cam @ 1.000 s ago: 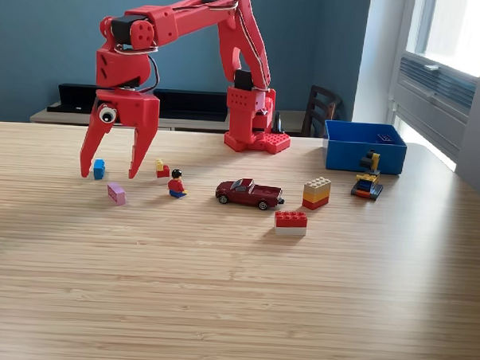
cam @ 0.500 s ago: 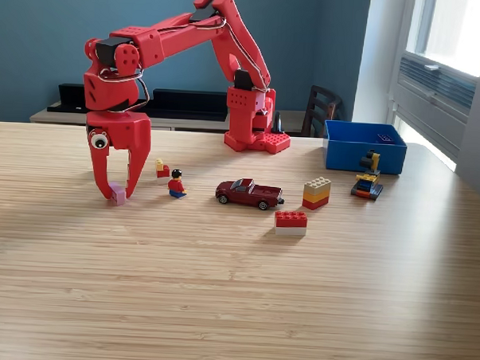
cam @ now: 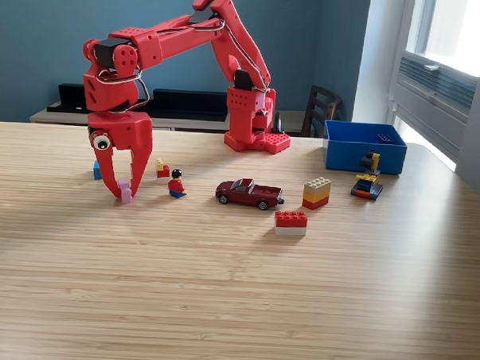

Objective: Grasp a lego block and put it in the bin.

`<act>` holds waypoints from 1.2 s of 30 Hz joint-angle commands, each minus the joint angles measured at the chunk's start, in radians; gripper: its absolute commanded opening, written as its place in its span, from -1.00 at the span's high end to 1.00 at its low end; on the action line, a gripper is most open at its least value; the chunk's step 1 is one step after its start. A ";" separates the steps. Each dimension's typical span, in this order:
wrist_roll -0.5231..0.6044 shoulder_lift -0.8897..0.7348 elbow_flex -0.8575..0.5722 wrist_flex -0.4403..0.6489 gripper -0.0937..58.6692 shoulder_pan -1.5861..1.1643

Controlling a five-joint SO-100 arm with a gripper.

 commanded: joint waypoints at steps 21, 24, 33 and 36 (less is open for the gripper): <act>-0.206 0.818 0.172 0.262 1.00 -1.074; -0.239 0.818 0.245 0.262 1.00 -1.279; -0.279 0.816 0.411 0.261 1.00 -1.772; -0.301 0.816 0.446 0.261 1.00 -1.887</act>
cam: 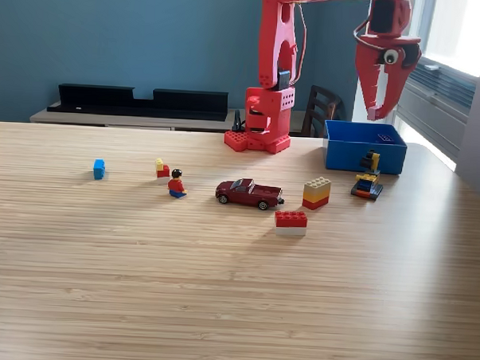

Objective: Grasp a lego block and put it in the bin.

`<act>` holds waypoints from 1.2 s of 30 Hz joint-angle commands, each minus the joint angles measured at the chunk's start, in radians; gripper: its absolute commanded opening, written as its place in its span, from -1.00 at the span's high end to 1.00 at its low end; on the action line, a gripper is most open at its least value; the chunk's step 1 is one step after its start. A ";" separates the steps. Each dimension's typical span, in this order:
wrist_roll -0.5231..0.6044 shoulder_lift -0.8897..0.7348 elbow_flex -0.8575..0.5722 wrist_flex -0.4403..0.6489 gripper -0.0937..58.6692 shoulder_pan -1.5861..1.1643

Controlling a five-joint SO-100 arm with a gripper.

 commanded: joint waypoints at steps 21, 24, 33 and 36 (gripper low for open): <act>-0.126 0.081 0.074 0.038 0.60 -0.279; -0.097 0.081 0.041 0.038 1.00 -0.244; 0.026 0.081 -0.112 0.037 1.00 0.201; 0.041 0.081 -0.135 0.037 1.00 0.376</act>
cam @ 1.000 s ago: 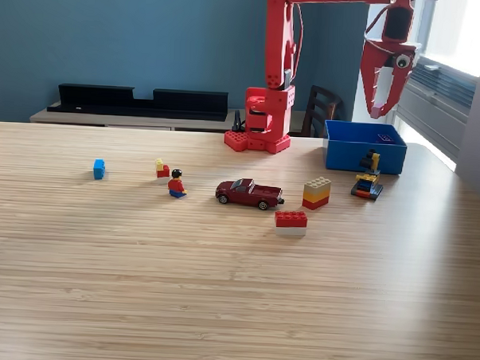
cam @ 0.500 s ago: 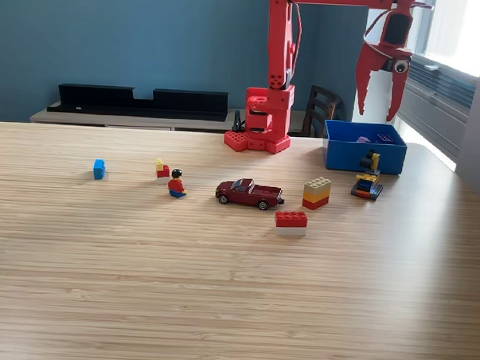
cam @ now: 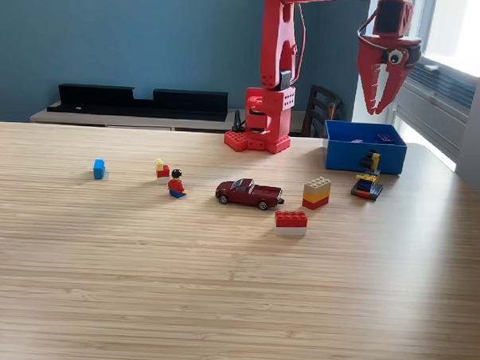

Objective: Grasp a lego block and put it in the bin.

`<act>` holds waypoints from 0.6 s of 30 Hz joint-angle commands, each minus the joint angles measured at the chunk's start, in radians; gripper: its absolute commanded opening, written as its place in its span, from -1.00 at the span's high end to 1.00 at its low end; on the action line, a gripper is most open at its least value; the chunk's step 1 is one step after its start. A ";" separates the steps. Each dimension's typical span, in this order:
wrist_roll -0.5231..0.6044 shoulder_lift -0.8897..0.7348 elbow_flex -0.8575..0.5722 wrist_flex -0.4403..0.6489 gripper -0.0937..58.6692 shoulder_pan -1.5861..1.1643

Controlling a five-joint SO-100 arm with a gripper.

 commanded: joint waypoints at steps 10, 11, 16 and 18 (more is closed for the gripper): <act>-0.046 0.081 -0.147 0.012 1.00 0.600; -0.049 0.081 -0.147 0.012 1.00 0.609; -0.058 0.081 -0.137 0.012 1.00 0.626; -0.063 0.081 -0.132 0.012 1.00 0.626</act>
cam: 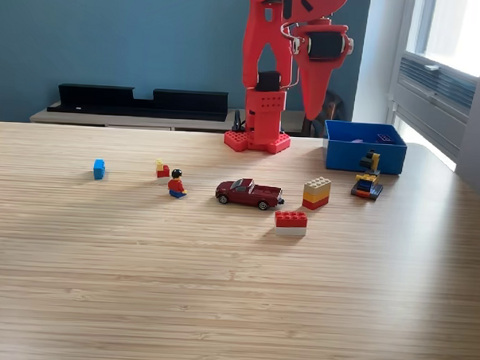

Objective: Grasp a lego block and put it in the bin.

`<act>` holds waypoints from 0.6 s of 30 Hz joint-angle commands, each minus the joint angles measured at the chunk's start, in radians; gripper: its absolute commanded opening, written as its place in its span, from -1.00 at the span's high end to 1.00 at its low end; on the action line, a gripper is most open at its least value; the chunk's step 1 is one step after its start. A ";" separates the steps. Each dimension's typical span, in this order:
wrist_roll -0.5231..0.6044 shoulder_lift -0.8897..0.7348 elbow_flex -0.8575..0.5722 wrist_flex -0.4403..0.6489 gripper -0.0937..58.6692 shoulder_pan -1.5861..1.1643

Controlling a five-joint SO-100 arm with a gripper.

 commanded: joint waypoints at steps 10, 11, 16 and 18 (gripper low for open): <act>-0.029 0.081 -0.066 0.009 1.00 0.035; -0.029 0.081 -0.069 0.009 1.00 0.041; -0.040 0.081 -0.081 0.005 1.00 0.098; -0.055 0.081 -0.081 -0.002 1.00 0.120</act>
